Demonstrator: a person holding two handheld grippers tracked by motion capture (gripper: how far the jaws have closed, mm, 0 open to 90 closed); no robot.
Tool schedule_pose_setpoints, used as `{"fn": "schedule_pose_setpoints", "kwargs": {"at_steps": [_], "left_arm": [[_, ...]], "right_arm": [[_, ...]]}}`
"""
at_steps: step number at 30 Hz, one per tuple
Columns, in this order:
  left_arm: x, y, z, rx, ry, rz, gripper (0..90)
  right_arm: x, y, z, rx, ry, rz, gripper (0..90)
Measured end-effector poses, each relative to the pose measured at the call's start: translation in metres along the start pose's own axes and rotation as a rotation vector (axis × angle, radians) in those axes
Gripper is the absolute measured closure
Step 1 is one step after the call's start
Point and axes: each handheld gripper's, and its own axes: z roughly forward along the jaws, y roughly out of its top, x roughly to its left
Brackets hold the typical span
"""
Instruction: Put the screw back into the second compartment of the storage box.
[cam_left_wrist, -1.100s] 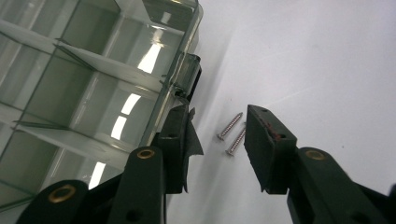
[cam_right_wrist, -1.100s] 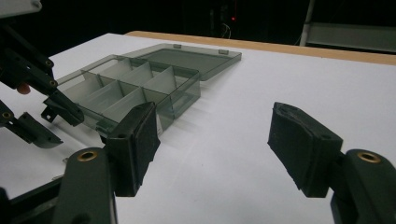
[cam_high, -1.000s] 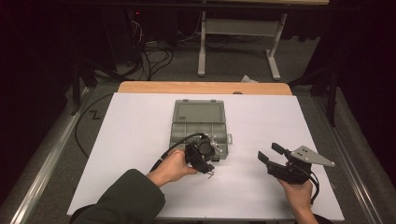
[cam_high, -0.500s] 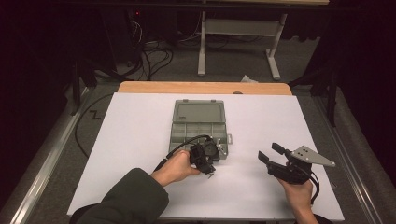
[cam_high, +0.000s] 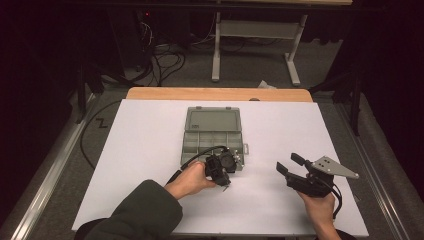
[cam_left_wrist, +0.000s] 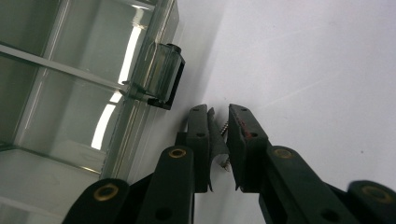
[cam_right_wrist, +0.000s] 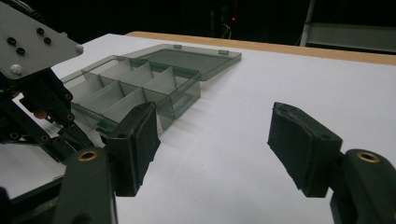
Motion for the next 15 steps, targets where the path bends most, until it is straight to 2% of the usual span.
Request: {"fn": "schedule_pose_setpoints", "kwargs": {"at_steps": [7,15], "left_arm": [[0.0005,0.0,0.0013,0.012,0.01,0.005,85.9],[0.0001,0.0014,0.0014,0.024,0.017,0.006,86.8]], "right_arm": [[0.0003,-0.0001,0.0002,0.002,0.001,0.0,34.8],[0.0001,-0.0001,0.0002,0.004,0.0,-0.002,34.9]]}}
